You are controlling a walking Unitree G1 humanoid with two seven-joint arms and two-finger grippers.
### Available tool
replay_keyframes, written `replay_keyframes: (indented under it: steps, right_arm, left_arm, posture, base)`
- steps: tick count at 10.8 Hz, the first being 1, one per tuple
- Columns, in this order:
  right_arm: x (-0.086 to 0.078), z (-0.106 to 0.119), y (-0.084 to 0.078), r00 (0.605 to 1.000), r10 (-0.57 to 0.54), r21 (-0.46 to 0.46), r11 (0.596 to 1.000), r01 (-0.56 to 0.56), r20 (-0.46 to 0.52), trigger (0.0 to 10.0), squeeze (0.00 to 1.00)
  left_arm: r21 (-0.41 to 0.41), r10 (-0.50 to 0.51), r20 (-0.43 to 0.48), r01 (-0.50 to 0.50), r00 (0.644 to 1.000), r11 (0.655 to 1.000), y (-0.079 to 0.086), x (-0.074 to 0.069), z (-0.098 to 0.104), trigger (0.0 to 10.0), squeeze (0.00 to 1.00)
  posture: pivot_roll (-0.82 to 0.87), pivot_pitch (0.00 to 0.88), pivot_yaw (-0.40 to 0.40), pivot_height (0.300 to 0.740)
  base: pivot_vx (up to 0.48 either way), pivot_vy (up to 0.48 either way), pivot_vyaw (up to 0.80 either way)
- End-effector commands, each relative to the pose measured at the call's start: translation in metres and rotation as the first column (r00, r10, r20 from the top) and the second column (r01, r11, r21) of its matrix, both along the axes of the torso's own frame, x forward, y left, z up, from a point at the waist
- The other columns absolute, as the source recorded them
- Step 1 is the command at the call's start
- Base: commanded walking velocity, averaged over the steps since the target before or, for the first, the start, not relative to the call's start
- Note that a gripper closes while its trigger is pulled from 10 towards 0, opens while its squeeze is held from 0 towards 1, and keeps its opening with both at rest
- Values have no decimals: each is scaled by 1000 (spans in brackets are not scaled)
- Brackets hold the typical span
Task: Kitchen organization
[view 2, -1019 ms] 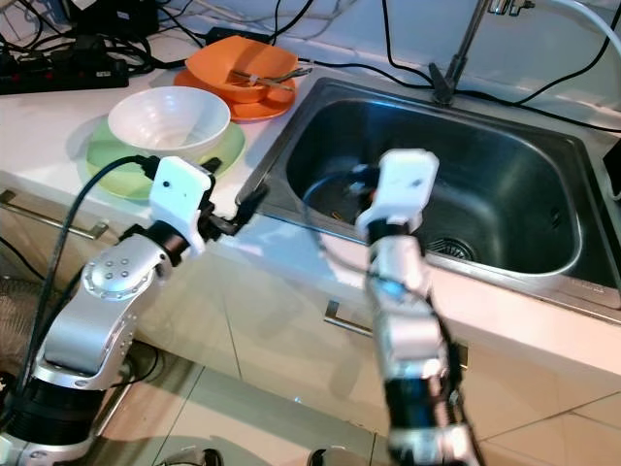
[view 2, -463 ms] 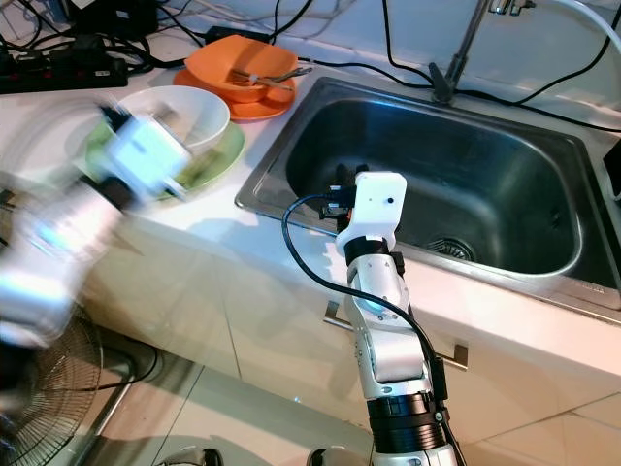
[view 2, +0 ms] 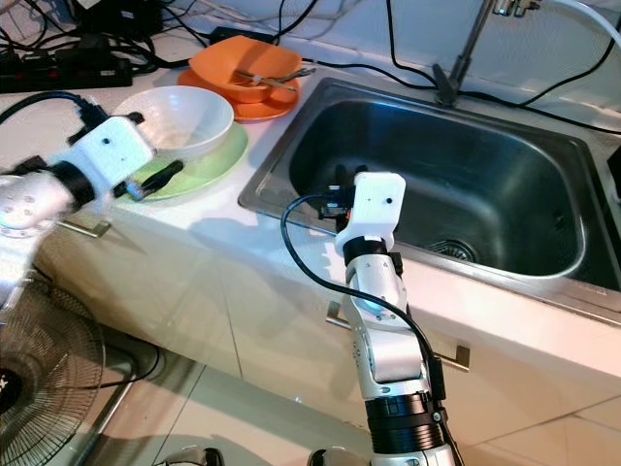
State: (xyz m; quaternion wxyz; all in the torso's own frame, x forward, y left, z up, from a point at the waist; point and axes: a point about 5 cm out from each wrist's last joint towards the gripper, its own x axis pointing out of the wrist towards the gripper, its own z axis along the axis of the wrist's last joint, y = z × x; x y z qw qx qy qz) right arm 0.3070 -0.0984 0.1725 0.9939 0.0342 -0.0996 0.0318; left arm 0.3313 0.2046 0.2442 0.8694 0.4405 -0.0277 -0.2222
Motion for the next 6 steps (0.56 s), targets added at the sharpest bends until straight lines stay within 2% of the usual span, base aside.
replay_keyframes:
  steps: [1,2,3,4,6]
  right_arm:
    - [-1,2,-2,1000,-9,-5,1000,9,4,10000,0]
    - [0,2,-2,1000,-10,-5,1000,10,4,10000,0]
    - [0,2,-2,1000,-10,-4,1000,10,4,10000,0]
    - [0,2,-2,1000,-10,-3,1000,11,3,10000,0]
    - [0,2,-2,1000,-17,-3,1000,17,2,10000,0]
  left_arm:
    - [43,-15,-22,16,1000,999,0,1,-3,10000,0]
    - [134,7,7,-8,1000,991,5,6,-2,10000,0]
    - [146,7,12,-9,1000,989,5,8,-1,10000,0]
    - [232,13,19,-17,1000,973,4,15,-5,10000,0]
    - [305,10,36,-21,999,952,0,28,-6,10000,0]
  posture:
    - [-5,82,-53,740]
    - [-5,81,-53,740]
    - [-5,81,-53,740]
    - [-5,81,-53,740]
    - [-12,80,-46,740]
  base:
    - [0,0,0]
    - [0,0,0]
    - [0,0,0]
    - [0,0,0]
    - [0,0,0]
